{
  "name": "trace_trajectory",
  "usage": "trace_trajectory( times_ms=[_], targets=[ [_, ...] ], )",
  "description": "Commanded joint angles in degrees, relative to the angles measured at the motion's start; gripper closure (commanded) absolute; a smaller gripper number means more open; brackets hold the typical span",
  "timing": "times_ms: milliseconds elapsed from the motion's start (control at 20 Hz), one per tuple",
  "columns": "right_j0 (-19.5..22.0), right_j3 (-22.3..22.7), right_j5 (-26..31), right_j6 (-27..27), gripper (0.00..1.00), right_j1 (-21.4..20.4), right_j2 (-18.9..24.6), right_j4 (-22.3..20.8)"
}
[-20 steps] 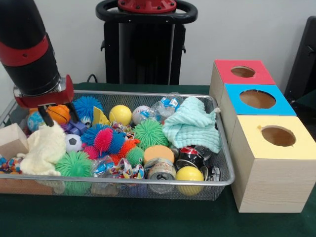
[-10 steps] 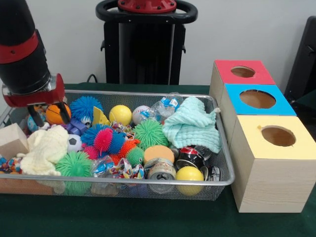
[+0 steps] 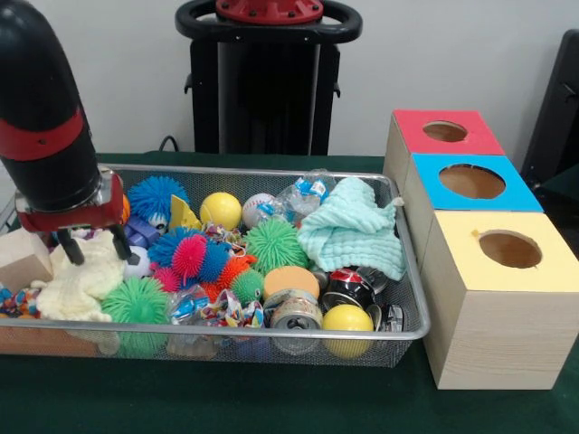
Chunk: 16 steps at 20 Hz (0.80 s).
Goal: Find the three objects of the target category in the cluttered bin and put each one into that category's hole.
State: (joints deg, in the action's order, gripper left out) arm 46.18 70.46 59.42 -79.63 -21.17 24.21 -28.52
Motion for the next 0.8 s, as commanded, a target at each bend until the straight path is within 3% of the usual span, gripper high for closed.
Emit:
trace_trajectory(
  times_ms=[50, 550, 800],
  targets=[
    [-0.2, 2.1, -11.4, 10.4, 0.00, 5.5, 4.0, -5.0],
    [3.0, 6.8, -19.3, 9.1, 0.00, 10.0, 5.9, -3.4],
    [3.0, 9.7, -21.1, 6.6, 0.00, 9.2, 5.7, -3.8]
  ],
)
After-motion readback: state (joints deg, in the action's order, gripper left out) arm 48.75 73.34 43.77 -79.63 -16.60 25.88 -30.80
